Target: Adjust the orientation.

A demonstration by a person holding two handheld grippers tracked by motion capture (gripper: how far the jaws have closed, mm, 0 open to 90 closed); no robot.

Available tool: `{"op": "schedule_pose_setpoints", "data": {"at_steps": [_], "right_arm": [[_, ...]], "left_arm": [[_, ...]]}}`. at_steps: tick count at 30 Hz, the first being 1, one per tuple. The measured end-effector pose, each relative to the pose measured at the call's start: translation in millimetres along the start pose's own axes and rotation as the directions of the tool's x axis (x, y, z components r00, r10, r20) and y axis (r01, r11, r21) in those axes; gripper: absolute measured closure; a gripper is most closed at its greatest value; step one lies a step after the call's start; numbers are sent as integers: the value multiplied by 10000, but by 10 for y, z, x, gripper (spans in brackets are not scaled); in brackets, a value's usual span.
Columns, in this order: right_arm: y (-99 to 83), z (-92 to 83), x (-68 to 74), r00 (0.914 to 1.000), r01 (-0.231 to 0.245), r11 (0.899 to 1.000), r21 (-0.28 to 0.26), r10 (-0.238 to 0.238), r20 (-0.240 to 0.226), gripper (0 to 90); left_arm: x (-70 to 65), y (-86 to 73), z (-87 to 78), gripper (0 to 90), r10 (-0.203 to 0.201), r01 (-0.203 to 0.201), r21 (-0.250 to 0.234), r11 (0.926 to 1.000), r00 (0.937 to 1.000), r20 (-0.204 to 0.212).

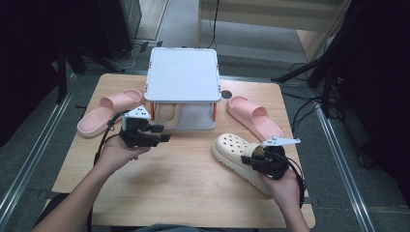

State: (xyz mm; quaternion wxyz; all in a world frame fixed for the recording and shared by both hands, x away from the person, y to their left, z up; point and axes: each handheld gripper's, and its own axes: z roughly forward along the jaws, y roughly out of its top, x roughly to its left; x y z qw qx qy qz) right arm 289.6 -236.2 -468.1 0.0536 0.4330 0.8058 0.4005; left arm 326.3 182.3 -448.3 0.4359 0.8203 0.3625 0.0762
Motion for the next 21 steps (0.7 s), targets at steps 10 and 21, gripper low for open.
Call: {"op": "schedule_pose_setpoints", "data": {"at_steps": [10, 21], "right_arm": [[292, 303, 335, 9896, 1073, 9942, -40, -1072, -959, 774], [568, 696, 653, 9662, 1828, 9829, 215, -1755, -1887, 774]], "left_arm": [[-34, -140, -81, 485, -277, 279, 74, 9996, 9994, -223], [-111, -312, -175, 498, -541, 544, 34, 9985, 9968, -581]]}}
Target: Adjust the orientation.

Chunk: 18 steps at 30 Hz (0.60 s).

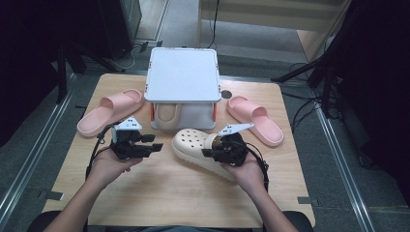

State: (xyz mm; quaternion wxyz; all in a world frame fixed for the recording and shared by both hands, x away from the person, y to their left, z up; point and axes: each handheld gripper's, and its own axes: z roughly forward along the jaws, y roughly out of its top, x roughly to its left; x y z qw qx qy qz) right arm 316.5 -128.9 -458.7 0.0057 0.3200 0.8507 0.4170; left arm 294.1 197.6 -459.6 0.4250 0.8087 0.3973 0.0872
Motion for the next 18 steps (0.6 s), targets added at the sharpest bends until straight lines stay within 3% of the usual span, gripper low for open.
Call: {"op": "schedule_pose_setpoints", "data": {"at_steps": [7, 10, 18], "right_arm": [[120, 217, 56, 9996, 98, 9999, -46, -99, -278, 773], [130, 328, 67, 9992, 138, 9996, 230, -129, -376, 773], [107, 425, 68, 9972, 387, 9982, 450, -357, -661, 769]], "left_arm": [[-80, -101, -22, 527, 16, -16, 41, 10000, 10000, -40], [-97, -126, -17, 555, 6, -5, 75, 10000, 10000, -91], [-94, -170, -37, 619, -236, 237, 119, 9996, 9997, -43]]}}
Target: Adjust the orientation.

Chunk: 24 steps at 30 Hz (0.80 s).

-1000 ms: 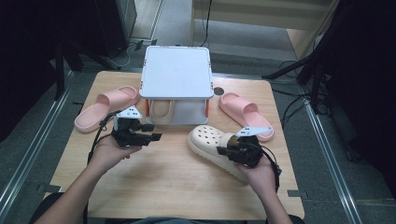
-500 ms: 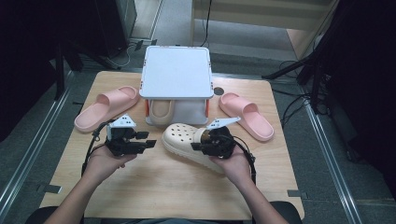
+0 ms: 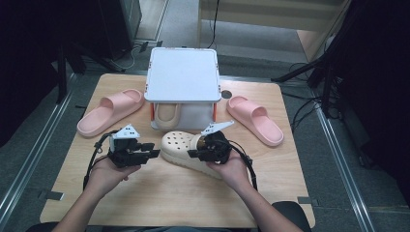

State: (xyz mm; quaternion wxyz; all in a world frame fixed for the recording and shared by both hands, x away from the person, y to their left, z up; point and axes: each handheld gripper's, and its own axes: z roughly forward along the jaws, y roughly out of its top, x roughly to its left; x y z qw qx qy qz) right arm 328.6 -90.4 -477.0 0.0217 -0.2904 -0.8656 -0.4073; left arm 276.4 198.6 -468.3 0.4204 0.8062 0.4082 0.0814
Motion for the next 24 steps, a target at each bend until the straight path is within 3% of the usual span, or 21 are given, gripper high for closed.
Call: {"op": "schedule_pose_setpoints", "data": {"at_steps": [7, 14, 17, 18, 19, 20, 24], "right_arm": [[-8, 7, 26, 9996, 256, 9994, 226, -253, -158, 710], [-15, -180, -4, 9997, 203, 9997, -169, -205, -120, 629], [-27, -257, -36, 9996, 22, 9993, -369, -32, -271, 645], [-34, -346, -74, 9997, -25, 9988, -496, 13, -235, 706], [-34, -346, -74, 9997, -25, 9988, -496, 13, -235, 706], [-42, -401, -110, 9999, 45, 9983, -581, -51, -89, 769], [-48, -475, -231, 9994, 131, 9977, -670, -110, 316, 879]], "left_arm": [[1, 5, 21, 638, -70, 70, 162, 9998, 10000, -10], [-24, 11, 56, 635, 49, -51, 202, 9998, 10000, 71], [-28, 10, 64, 640, 50, -51, 188, 9998, 10000, 31], [-31, 12, 69, 646, 42, -43, 151, 9999, 10000, 43], [-31, 12, 69, 650, 42, -43, 151, 9999, 10000, 43], [-30, 12, 80, 654, 97, -96, 161, 9998, 10000, -17], [-17, 4, 101, 702, -50, 51, 141, 9999, 10000, -24]]}}
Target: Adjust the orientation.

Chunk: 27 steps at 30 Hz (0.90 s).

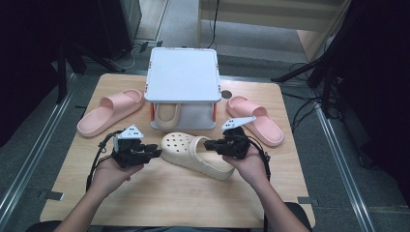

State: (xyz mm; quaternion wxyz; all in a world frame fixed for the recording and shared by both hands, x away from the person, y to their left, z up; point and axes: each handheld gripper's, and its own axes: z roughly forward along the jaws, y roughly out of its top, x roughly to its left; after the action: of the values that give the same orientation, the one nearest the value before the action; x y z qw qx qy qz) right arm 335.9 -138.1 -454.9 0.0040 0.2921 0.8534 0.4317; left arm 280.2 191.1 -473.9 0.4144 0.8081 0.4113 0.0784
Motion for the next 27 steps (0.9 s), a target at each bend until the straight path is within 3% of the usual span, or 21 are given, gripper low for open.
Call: {"op": "schedule_pose_setpoints", "data": {"at_steps": [5, 7, 8, 12, 16, 27], "right_arm": [[25, -7, -139, 9995, -305, 9991, -304, 303, -51, 900], [41, 48, -270, 9985, -551, 9981, -258, 549, -74, 900], [47, 67, -295, 9987, -513, 9983, -258, 513, -17, 900], [99, 176, -410, 9996, -196, 9996, -202, 200, 207, 900], [121, 276, -487, 9995, -174, 9998, 45, 173, 275, 900], [79, 354, -481, 9997, -171, 9990, 407, 164, 186, 900]], "left_arm": [[0, -5, 79, 750, -76, 73, 253, 9997, 9999, 140], [8, -10, 139, 788, -114, 110, 451, 9989, 9999, 83], [20, -18, 187, 806, -118, 124, 486, 9987, 9998, -133], [42, -26, 262, 837, -221, 226, 503, 9985, 9997, -121], [27, -34, 328, 834, -189, 195, 556, 9983, 9998, -109], [54, -33, 357, 831, -337, 339, 369, 9987, 9994, -72]]}}
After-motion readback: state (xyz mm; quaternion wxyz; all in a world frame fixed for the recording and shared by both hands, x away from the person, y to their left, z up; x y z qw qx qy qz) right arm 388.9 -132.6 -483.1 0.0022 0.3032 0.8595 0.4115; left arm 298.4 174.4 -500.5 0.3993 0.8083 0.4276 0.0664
